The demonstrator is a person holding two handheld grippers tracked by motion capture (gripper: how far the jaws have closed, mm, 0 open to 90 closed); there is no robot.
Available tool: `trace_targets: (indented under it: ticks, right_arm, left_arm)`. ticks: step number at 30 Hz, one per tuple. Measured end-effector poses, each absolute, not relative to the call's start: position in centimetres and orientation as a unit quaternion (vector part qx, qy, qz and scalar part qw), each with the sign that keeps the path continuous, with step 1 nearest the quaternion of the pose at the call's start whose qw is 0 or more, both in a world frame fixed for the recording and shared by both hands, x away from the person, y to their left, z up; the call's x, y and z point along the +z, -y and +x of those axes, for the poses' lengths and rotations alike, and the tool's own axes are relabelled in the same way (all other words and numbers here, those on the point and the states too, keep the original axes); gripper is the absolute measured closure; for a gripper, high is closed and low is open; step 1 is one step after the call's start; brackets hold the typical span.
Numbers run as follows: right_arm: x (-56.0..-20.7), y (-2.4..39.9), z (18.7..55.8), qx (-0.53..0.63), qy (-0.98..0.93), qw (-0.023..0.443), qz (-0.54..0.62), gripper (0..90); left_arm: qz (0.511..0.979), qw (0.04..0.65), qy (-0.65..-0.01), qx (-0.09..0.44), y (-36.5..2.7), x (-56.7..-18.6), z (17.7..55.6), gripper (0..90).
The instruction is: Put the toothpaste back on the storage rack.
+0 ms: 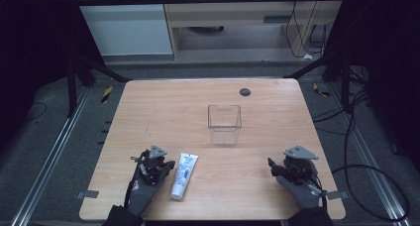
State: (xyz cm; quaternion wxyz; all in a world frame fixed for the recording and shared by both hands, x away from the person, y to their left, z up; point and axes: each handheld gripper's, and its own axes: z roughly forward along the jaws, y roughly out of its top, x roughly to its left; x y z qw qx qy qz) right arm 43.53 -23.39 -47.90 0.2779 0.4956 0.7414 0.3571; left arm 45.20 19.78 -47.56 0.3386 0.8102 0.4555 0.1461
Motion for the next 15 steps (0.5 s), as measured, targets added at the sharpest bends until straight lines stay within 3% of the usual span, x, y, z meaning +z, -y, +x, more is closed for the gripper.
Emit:
trace_targets:
  ticks: [15]
  right_arm:
    - [-48.09, 23.21, 43.75, 0.351, -0.744, 0.276, 0.497, 27.9]
  left_arm:
    - [0.814, 0.333, -0.455, 0.139, -18.73, -48.01, 46.27, 89.0]
